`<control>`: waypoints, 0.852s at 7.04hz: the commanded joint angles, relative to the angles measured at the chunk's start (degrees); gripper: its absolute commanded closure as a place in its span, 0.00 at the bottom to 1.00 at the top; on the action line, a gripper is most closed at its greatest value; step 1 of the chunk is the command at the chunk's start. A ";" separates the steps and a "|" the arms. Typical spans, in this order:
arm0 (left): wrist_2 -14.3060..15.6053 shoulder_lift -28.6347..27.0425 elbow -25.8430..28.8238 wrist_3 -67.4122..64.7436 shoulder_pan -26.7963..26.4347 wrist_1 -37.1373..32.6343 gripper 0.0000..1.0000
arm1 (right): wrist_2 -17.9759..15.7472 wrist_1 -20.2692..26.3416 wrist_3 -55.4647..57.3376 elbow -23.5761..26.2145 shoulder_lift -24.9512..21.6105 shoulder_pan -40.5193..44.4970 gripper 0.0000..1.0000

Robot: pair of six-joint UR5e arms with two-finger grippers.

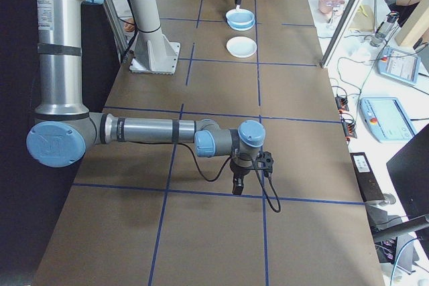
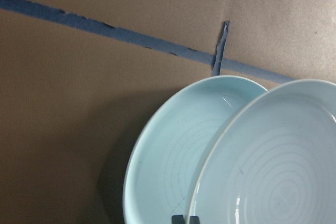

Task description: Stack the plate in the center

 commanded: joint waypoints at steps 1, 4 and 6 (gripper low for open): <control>-0.07 0.28 0.34 0.19 0.15 0.10 1.00 | 0.00 0.00 0.00 0.00 0.00 0.00 0.00; 0.19 0.20 0.87 0.28 -0.11 0.10 1.00 | 0.00 0.00 0.00 0.00 0.00 0.00 0.00; 0.28 0.03 1.74 0.37 -0.29 0.19 1.00 | 0.00 0.00 0.00 0.00 0.00 0.00 0.00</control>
